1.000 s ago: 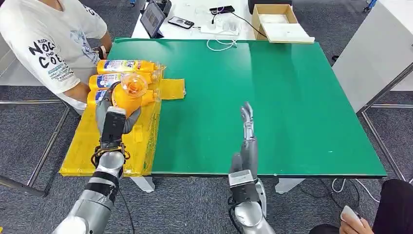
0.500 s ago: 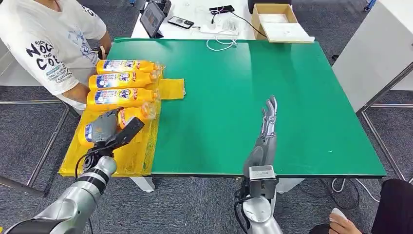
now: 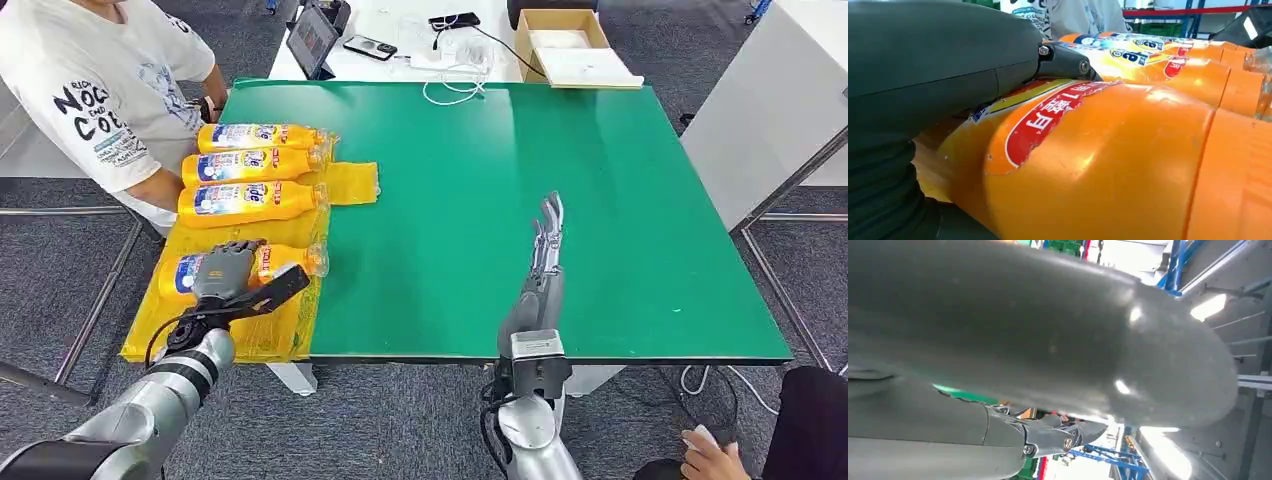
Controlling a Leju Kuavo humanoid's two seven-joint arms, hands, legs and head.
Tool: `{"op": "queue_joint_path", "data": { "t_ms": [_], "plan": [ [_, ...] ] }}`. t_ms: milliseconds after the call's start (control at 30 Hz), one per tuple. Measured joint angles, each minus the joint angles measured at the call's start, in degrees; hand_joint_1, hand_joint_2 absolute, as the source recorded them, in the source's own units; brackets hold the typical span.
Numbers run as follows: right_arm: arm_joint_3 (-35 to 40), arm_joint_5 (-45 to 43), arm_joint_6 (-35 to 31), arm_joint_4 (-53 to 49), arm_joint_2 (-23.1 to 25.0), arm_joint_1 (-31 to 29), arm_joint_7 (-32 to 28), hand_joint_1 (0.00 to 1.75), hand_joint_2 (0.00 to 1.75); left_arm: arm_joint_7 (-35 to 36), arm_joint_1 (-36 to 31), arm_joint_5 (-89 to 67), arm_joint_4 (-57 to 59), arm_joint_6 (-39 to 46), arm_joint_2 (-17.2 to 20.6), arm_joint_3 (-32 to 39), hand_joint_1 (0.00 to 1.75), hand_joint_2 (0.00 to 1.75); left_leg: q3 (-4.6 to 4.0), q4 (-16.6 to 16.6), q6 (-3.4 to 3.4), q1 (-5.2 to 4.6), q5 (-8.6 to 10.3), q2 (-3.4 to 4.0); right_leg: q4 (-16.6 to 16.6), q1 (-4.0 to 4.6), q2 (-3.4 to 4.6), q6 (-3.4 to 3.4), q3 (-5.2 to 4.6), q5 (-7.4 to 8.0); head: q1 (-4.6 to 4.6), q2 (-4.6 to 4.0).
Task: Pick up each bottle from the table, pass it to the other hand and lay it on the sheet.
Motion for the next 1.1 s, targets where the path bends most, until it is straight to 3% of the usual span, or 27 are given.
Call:
{"op": "queue_joint_path", "data": {
  "t_ms": [33,67,100,167,200,500,800,833,1100],
  "plan": [
    [-0.02,0.0,0.02,0.07,0.0,0.0,0.0,0.0,0.0,0.0,-0.03,0.0,0.09,-0.06,0.04,-0.07,1.75,1.75,0.0,0.0,0.0,0.0,0.0,0.0,0.0,0.0,0.0,0.0,0.0,0.0,0.0,0.0],
    [-0.04,0.0,0.04,0.15,0.02,-0.01,0.0,0.0,0.0,0.0,-0.07,0.0,0.17,-0.5,0.04,-0.13,0.66,1.75,0.0,0.0,0.0,0.0,0.0,0.0,0.0,0.0,0.0,0.0,0.01,0.0,0.0,0.0],
    [-0.07,0.0,0.09,0.26,0.04,-0.03,0.0,0.0,0.0,-0.13,-0.11,0.09,0.35,-1.31,0.07,-0.2,0.0,1.75,0.0,0.0,0.0,0.0,0.0,0.0,0.0,0.0,0.0,0.0,0.01,0.0,0.0,0.0],
    [-0.13,0.04,0.15,0.52,0.04,-0.08,0.0,0.0,0.0,-0.96,-0.27,0.28,0.5,-2.97,0.15,-0.24,0.0,1.75,0.0,0.0,0.0,0.0,0.0,-0.02,0.0,0.0,0.0,0.0,0.02,0.0,0.0,0.0],
    [-0.17,0.04,0.26,0.72,0.07,-0.17,0.02,0.0,0.0,-1.52,-0.35,0.5,0.63,-4.27,0.15,-0.24,0.0,0.0,0.0,0.0,0.0,0.0,0.0,-0.02,0.0,0.0,0.0,0.0,0.02,0.0,0.02,0.0],
    [-0.79,-0.83,2.03,3.41,0.35,-1.09,1.03,0.0,0.0,-6.52,-1.75,4.73,0.87,-17.36,-0.18,0.31,0.0,0.0,0.35,-0.02,-0.01,-0.01,-0.01,-0.26,-0.02,-0.04,-0.21,0.01,0.47,-0.1,-0.02,0.0],
    [-2.16,-1.36,3.8,6.62,0.61,-2.47,1.25,0.0,0.0,-11.83,-3.34,16.31,0.87,-34.5,-1.12,5.88,0.0,0.0,0.94,-0.05,-0.01,-0.01,-0.04,-0.69,-0.05,-0.06,-0.51,-0.02,0.76,-0.3,0.02,0.0],
    [-2.23,-1.38,3.91,6.95,0.68,-2.62,1.22,0.0,0.0,-12.35,-3.36,17.62,0.87,-35.92,-1.2,6.56,0.0,0.0,0.93,-0.05,-0.01,-0.01,-0.03,-0.68,-0.05,-0.06,-0.51,0.01,1.13,-0.26,0.0,0.0],
    [-2.84,-1.55,4.37,8.76,1.01,-2.9,1.22,0.0,0.0,-16.27,-2.72,29.06,0.5,-39.23,-2.73,13.28,0.0,0.0,0.96,-0.05,-0.01,-0.04,0.0,-0.65,-0.04,-0.05,-0.5,0.08,1.15,-0.19,0.0,0.0]
  ]
}}
